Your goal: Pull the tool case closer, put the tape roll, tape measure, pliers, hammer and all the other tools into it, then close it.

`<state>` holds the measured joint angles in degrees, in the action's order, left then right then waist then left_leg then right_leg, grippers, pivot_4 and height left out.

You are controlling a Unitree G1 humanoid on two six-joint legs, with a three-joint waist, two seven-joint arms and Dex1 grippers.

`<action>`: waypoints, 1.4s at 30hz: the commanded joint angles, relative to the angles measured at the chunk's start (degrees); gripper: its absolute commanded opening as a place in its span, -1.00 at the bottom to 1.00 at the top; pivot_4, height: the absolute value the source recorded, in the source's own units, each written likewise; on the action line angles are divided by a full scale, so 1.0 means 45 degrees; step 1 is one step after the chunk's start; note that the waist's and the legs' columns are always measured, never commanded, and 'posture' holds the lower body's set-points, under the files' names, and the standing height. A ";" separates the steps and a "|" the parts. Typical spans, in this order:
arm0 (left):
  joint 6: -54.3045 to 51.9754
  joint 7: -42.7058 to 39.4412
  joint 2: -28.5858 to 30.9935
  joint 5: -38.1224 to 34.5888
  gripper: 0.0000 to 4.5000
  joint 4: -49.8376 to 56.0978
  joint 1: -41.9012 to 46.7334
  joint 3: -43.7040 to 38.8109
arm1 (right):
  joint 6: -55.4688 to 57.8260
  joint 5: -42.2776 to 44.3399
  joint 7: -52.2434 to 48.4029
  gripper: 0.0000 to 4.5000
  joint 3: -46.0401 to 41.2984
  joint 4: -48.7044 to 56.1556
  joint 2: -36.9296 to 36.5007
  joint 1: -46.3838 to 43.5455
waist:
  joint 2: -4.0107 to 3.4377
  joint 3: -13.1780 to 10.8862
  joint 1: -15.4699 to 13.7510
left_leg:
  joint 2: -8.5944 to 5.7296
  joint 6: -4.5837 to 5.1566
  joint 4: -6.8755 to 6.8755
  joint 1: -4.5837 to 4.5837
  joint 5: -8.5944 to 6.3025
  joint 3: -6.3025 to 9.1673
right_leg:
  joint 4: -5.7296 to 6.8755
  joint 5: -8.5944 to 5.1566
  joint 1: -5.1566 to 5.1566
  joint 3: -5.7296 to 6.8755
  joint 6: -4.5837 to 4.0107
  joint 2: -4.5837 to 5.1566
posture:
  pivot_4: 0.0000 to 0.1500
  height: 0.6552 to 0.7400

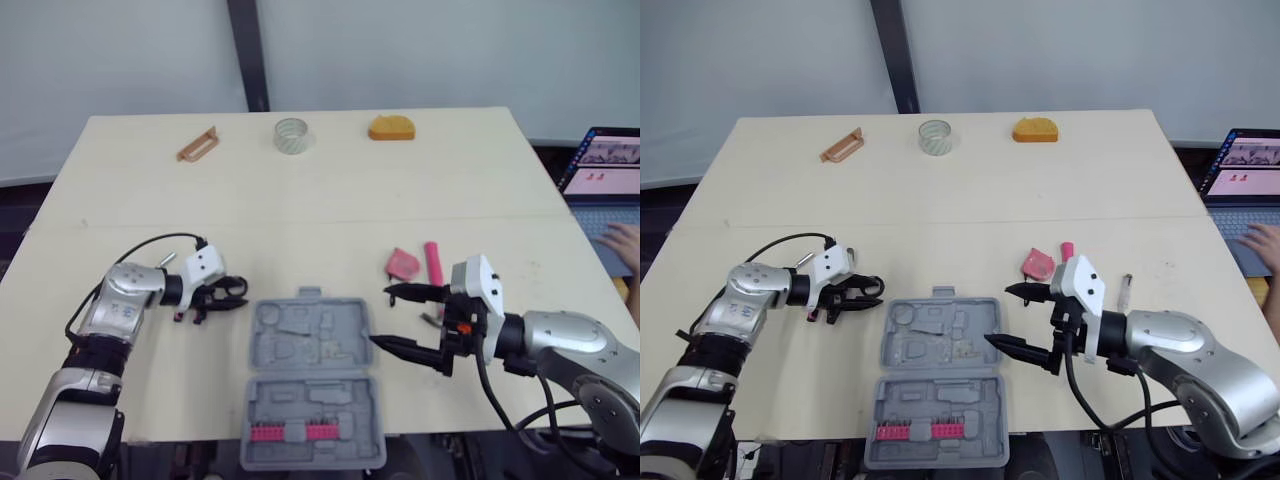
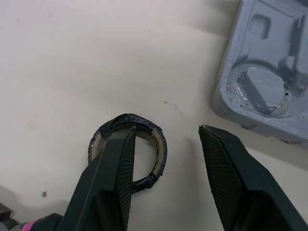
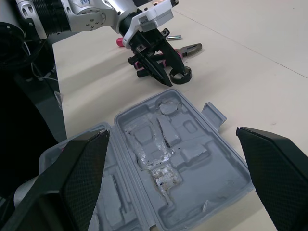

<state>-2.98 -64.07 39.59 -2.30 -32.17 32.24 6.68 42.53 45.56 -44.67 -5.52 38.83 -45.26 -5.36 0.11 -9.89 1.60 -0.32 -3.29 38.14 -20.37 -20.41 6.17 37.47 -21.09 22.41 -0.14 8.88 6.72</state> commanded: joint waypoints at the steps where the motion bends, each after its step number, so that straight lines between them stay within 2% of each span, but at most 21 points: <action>1: 0.0021 -0.0117 0.0051 -0.0136 -0.58 0.0179 0.0114 -0.0166 | -0.0269 0.0177 0.0067 1.00 -0.0345 0.0484 0.0025 0.0037 | 0.0000 0.0000 0.0000 | 0.0000 0.0000 0.0001 0.0000 0.0000 0.0000 | 0.0000 0.0000 0.0000 0.0000 0.0000 0.0000 | 1.00 1.00; 2: 0.0020 -0.0115 0.0051 -0.0132 -0.79 0.0181 0.0110 -0.0163 | -0.0269 0.0177 0.0067 1.00 -0.0346 0.0482 0.0026 0.0036 | 0.0000 0.0000 0.0000 | 0.0000 0.0000 0.0001 0.0000 0.0000 0.0000 | 0.0000 0.0000 0.0000 0.0000 0.0000 0.0000 | 1.00 1.00; 33: 0.0010 0.0094 0.0040 0.0150 -0.79 0.0133 0.0098 0.0098 | -0.0149 0.0342 0.0244 1.00 -0.0339 0.0485 0.0114 -0.0201 | 0.0000 0.0000 0.0000 | 0.0000 0.0000 0.0002 0.0000 0.0000 0.0001 | 0.0002 0.0000 0.0000 0.0000 0.0000 0.0000 | 1.00 1.00; 34: 0.0021 0.0095 0.0033 0.0143 -0.90 0.0115 0.0112 0.0092 | -0.0140 0.0345 0.0256 1.00 -0.0324 0.0480 0.0120 -0.0219 | 0.0000 0.0000 0.0001 | 0.0000 0.0000 0.0002 0.0000 0.0000 0.0000 | 0.0002 0.0000 0.0000 0.0001 0.0000 0.0001 | 1.00 1.00; 42: -0.0166 0.0014 0.0067 -0.0064 -0.90 0.0190 0.0216 -0.0069 | -0.0156 0.0385 0.0280 1.00 -0.0315 0.0450 0.0115 -0.0281 | 0.0000 0.0000 0.0001 | 0.0000 0.0000 0.0003 0.0000 0.0000 0.0000 | 0.0003 0.0000 0.0000 0.0000 0.0000 0.0000 | 1.00 1.00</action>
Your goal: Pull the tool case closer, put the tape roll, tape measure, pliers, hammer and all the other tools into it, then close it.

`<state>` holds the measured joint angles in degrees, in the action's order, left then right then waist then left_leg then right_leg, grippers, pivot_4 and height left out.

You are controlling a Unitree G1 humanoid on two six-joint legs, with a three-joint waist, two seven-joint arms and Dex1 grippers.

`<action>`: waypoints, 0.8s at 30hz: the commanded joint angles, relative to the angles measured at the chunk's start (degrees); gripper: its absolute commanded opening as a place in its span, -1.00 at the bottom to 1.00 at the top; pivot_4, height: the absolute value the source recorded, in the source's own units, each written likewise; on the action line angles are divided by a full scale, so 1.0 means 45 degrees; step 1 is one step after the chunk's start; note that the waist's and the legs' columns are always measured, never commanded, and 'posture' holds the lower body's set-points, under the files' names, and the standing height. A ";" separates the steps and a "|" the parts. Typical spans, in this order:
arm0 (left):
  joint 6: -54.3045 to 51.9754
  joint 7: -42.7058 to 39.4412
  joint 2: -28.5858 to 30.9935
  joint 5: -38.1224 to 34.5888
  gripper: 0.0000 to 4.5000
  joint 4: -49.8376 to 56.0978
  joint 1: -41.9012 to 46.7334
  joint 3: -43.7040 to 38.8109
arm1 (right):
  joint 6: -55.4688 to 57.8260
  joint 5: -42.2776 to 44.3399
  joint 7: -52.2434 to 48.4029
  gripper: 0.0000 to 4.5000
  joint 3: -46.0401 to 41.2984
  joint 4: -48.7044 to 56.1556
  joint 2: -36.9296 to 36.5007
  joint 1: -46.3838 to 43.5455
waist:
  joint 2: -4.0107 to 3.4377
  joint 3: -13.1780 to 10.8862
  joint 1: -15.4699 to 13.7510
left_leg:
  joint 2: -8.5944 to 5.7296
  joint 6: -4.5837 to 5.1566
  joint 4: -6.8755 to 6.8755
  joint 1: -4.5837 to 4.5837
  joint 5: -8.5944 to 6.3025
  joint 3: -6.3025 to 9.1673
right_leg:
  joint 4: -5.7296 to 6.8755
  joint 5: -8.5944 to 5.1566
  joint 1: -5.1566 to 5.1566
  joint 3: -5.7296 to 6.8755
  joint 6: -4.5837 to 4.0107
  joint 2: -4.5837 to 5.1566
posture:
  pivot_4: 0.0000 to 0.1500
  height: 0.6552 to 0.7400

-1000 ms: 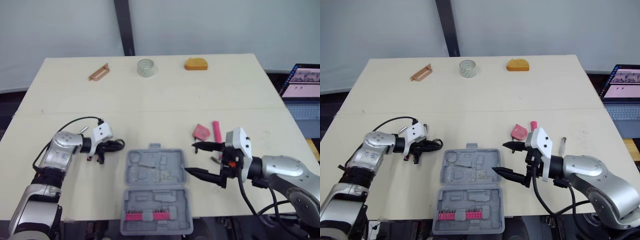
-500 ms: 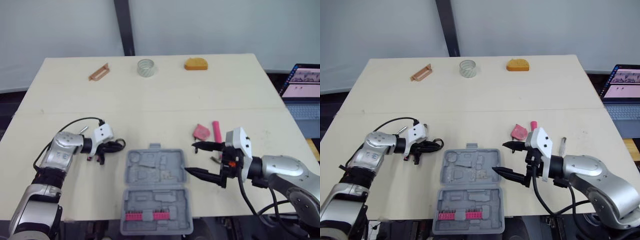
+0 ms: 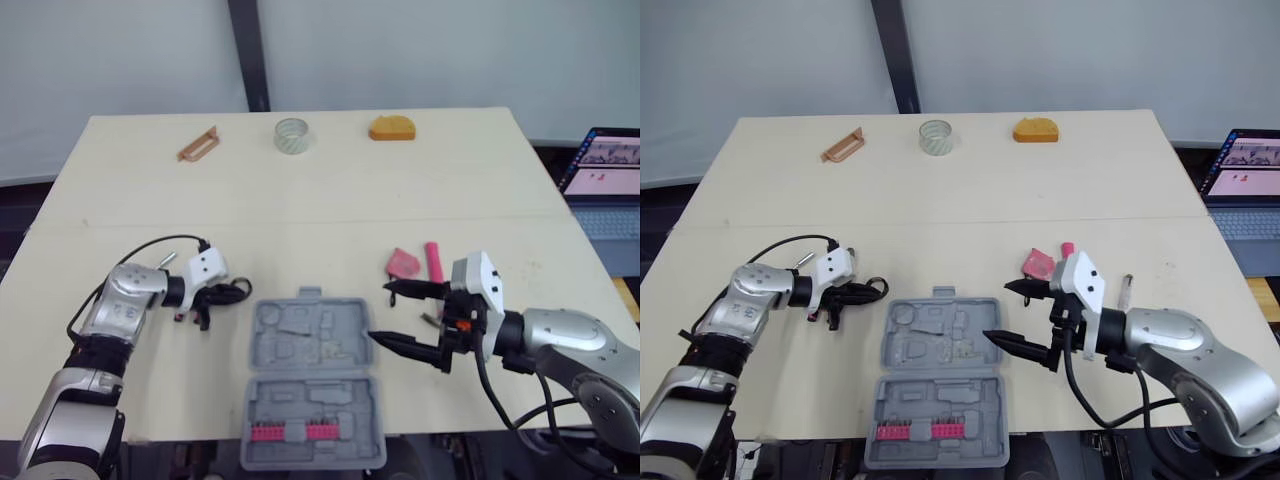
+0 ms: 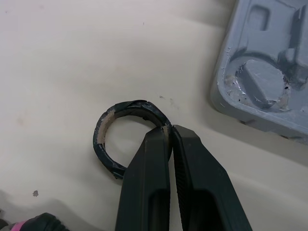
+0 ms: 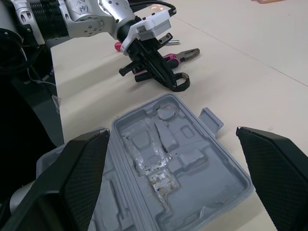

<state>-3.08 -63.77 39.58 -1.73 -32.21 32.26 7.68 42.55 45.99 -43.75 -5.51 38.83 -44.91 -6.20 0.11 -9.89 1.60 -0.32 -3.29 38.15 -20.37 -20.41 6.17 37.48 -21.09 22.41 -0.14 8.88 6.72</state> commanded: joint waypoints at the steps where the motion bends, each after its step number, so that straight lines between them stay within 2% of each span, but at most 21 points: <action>1: -0.0211 -0.0087 0.0085 -0.0251 -0.90 0.0242 0.0227 -0.0329 | -0.0163 0.0297 0.0073 1.00 -0.0323 0.0449 0.0037 -0.0095 | 0.0000 0.0000 0.0001 | 0.0000 0.0000 0.0000 0.0000 0.0000 0.0000 | 0.0000 0.0000 0.0000 0.0000 0.0000 0.0000 | 1.00 1.00; 6: -0.0723 -0.1055 0.0384 -0.1002 -0.90 0.1074 0.0618 -0.0652 | -0.0070 0.0896 -0.0129 1.00 -0.0832 0.0833 -0.0309 -0.0246 | 0.0003 -0.0002 -0.0004 | 0.0000 0.0000 0.0001 -0.0001 0.0000 0.0000 | 0.0000 0.0000 0.0000 0.0001 0.0000 0.0000 | 1.00 1.00; 11: -0.3030 -0.2131 0.0533 -0.2494 -0.90 0.3251 0.0451 -0.0983 | 0.0210 0.1716 -0.0064 1.00 -0.1311 0.1157 -0.0974 -0.0917 | 0.0002 -0.0001 0.0002 | 0.0003 0.0001 0.0004 -0.0001 0.0000 0.0007 | 0.0002 0.0000 -0.0002 0.0002 0.0000 -0.0001 | 1.00 1.00; 16: -0.4981 -0.2109 0.0577 -0.3393 -0.90 0.5006 -0.0199 -0.1017 | 0.0314 0.1918 0.0139 1.00 -0.1286 0.1220 -0.1277 -0.1390 | 0.0002 -0.0001 0.0023 | 0.0003 0.0005 0.0002 0.0000 -0.0003 0.0005 | 0.0002 0.0000 -0.0005 0.0000 0.0000 -0.0001 | 1.00 1.00; 24: -0.5902 -0.1542 0.0489 -0.3619 -0.90 0.6624 -0.1372 -0.0863 | 0.0367 0.1922 0.0318 1.00 -0.1060 0.1158 -0.1311 -0.1615 | 0.0003 -0.0002 -0.0009 | 0.0004 0.0007 0.0003 -0.0002 -0.0003 0.0005 | -0.0002 0.0000 -0.0005 -0.0003 0.0000 0.0000 | 1.00 1.00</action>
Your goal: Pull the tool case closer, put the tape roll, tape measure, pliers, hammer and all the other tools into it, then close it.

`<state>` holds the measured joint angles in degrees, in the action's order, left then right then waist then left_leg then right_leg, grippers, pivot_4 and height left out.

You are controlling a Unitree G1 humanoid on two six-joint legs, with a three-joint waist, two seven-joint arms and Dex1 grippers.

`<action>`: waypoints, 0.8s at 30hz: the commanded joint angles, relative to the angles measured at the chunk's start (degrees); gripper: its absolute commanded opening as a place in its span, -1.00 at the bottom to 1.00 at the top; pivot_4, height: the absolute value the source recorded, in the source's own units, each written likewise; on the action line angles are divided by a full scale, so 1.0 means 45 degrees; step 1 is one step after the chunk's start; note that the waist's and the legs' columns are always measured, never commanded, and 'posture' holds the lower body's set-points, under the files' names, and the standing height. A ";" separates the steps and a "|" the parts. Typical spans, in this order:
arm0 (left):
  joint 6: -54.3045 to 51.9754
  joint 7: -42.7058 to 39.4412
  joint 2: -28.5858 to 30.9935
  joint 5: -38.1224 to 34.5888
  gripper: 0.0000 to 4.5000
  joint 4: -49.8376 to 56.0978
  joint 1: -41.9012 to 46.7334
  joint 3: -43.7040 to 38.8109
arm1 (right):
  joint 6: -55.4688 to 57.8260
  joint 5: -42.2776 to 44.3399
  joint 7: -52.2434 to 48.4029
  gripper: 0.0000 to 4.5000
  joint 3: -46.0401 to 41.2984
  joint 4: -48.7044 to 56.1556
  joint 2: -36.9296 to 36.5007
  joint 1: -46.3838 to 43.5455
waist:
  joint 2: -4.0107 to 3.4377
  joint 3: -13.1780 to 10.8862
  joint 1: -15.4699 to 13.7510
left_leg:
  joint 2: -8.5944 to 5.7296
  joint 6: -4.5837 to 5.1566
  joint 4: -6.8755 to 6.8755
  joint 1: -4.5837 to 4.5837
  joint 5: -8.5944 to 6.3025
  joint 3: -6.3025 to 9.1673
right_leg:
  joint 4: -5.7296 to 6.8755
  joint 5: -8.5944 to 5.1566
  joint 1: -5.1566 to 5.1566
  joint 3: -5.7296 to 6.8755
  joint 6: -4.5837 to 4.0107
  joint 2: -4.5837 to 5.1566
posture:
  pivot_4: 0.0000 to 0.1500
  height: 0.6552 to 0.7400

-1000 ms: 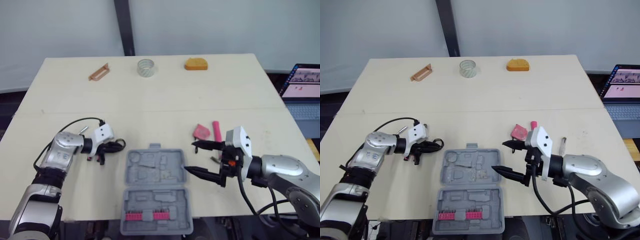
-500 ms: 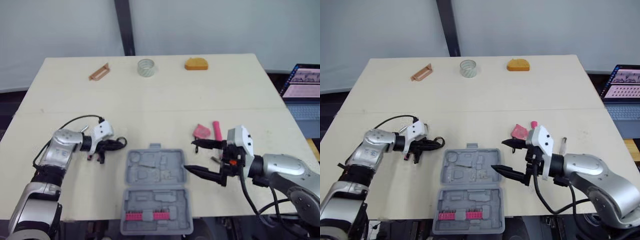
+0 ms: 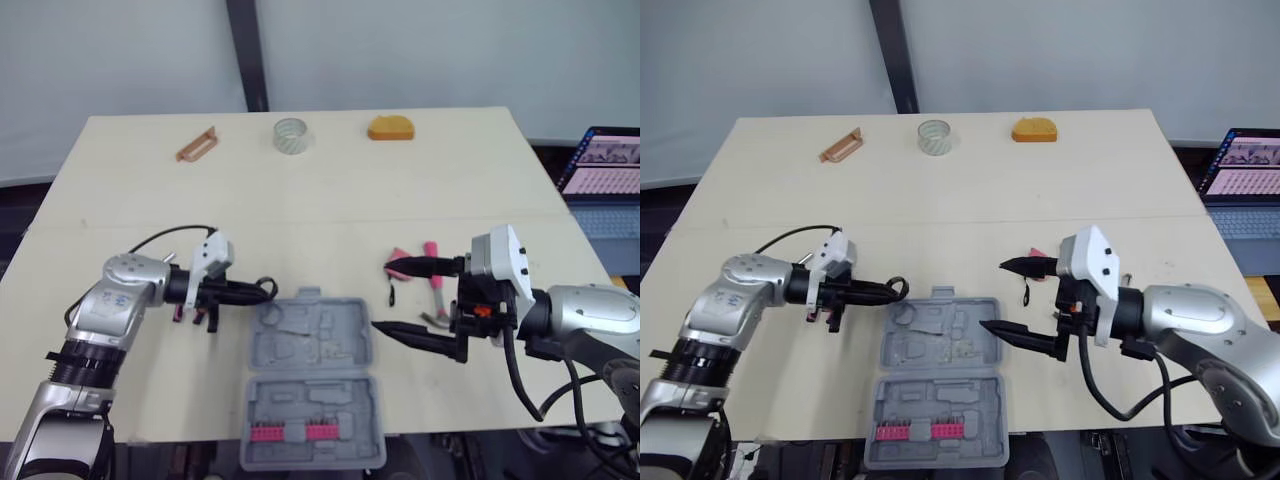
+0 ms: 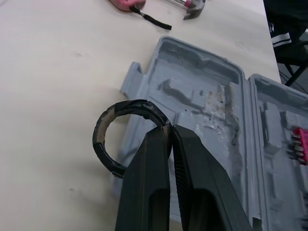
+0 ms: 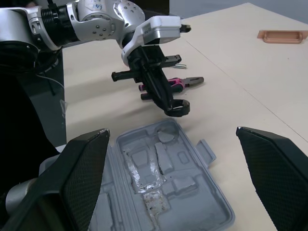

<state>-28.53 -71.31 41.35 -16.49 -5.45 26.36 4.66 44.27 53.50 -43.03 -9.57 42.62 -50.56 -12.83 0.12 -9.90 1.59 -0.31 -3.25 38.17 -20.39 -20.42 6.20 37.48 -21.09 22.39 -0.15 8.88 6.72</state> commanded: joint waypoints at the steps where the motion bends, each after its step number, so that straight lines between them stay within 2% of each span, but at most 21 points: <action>1: -0.0269 0.0183 0.0096 -0.0331 -0.90 0.0763 -0.0156 -0.0186 | -0.0007 0.0258 0.0176 1.00 -0.0137 0.0307 -0.0040 -0.0158 | 0.0000 0.0000 -0.0020 | 0.0000 0.0000 0.0001 0.0000 0.0000 0.0000 | -0.0001 0.0000 -0.0001 0.0000 0.0000 -0.0001 | 1.00 1.00; 24: 0.0017 0.1049 -0.0598 -0.0069 -0.90 -0.0117 -0.0794 0.0195 | 0.0102 0.0441 0.0584 1.00 -0.0006 0.0473 0.0126 -0.0065 | 0.0000 0.0000 -0.0018 | -0.0002 0.0001 0.0001 0.0000 -0.0001 -0.0002 | -0.0005 0.0000 -0.0005 0.0000 0.0000 0.0000 | 1.00 1.00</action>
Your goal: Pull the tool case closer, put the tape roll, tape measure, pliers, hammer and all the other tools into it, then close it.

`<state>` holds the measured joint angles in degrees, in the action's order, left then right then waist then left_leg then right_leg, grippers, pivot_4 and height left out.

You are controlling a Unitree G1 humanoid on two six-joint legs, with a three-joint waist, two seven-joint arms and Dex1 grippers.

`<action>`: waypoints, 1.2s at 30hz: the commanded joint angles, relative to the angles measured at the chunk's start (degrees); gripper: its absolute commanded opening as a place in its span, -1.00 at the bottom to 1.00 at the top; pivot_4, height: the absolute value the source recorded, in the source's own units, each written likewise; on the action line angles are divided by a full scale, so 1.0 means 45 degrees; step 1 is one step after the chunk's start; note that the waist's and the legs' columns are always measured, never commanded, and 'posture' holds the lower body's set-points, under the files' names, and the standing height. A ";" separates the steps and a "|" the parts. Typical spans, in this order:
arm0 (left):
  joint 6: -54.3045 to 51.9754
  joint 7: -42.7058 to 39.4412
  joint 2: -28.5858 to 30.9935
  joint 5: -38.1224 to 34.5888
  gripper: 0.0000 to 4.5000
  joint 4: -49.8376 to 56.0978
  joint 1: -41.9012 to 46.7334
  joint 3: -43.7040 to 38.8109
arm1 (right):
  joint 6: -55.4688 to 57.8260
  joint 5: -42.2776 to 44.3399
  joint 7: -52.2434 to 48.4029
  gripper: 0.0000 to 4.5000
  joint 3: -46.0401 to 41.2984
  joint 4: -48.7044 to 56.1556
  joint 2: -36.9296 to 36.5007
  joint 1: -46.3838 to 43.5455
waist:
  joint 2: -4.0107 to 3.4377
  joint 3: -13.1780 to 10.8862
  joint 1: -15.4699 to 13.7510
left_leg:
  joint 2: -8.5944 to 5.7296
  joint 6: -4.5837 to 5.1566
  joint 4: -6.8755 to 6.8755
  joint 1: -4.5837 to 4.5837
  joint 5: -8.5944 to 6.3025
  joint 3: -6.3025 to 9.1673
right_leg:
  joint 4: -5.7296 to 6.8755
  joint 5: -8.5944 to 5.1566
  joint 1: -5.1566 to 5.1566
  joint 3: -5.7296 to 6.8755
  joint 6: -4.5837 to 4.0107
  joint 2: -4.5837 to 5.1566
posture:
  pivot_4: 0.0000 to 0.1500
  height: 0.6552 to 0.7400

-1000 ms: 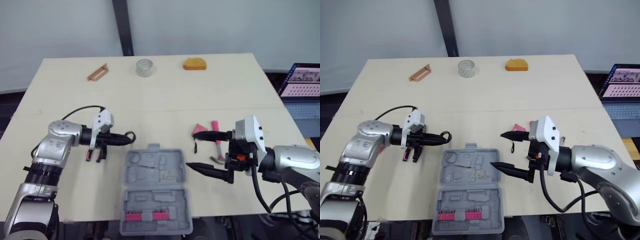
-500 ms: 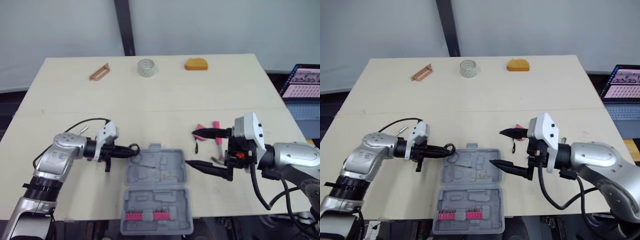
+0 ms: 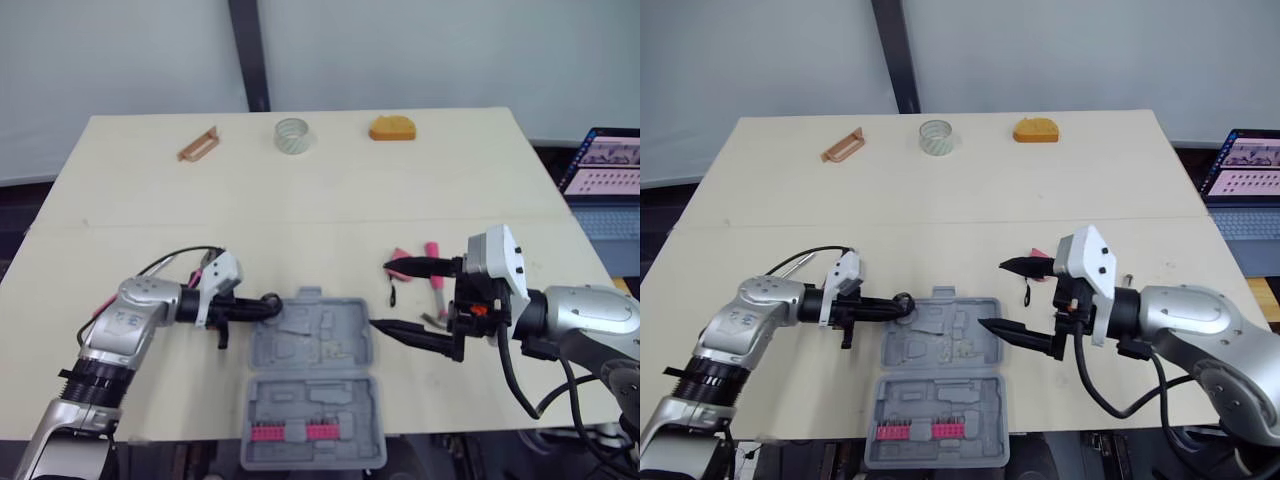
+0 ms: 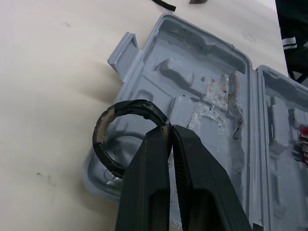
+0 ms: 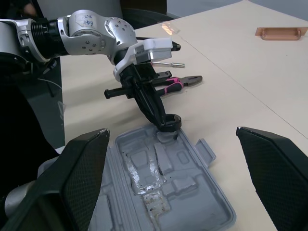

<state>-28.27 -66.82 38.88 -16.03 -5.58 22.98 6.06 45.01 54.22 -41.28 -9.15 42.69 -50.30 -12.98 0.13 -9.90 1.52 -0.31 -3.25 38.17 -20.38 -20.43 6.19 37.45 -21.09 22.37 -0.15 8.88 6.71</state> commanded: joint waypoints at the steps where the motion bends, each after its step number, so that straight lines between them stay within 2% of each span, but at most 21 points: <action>1: -0.0094 0.0078 -0.0085 -0.0200 -0.90 -0.0119 -0.0063 -0.0127 | -0.0069 0.0283 0.0198 1.00 -0.0102 0.0459 0.0065 -0.0018 | 0.0000 0.0000 -0.0003 | -0.0001 0.0000 0.0000 0.0000 0.0000 0.0000 | 0.0000 0.0000 0.0000 -0.0001 0.0000 0.0001 | 1.00 1.00; 16: -0.0961 0.0237 -0.0100 -0.0351 -0.90 0.0167 -0.0307 -0.0013 | -0.0197 0.0271 0.0123 1.00 -0.0157 0.0449 0.0044 0.0212 | 0.0000 0.0000 0.0001 | 0.0000 0.0000 -0.0001 0.0000 0.0000 0.0000 | -0.0001 0.0000 0.0000 0.0000 0.0000 0.0000 | 1.00 1.00; 36: -0.0906 0.0454 -0.0034 -0.0071 -0.90 0.0022 -0.0274 0.0200 | -0.0254 0.0271 0.0172 1.00 -0.0169 0.0485 0.0102 0.0334 | 0.0000 0.0000 -0.0002 | 0.0000 0.0000 -0.0001 0.0000 0.0000 0.0000 | -0.0004 0.0000 0.0000 -0.0001 0.0000 0.0000 | 1.00 1.00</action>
<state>-32.85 -64.77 38.24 -16.32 -6.05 21.67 7.30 44.96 54.58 -40.95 -9.15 42.69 -50.29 -11.45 0.13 -9.90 1.51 -0.31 -3.25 38.16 -20.38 -20.43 6.19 37.44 -21.09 22.37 -0.15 8.88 6.72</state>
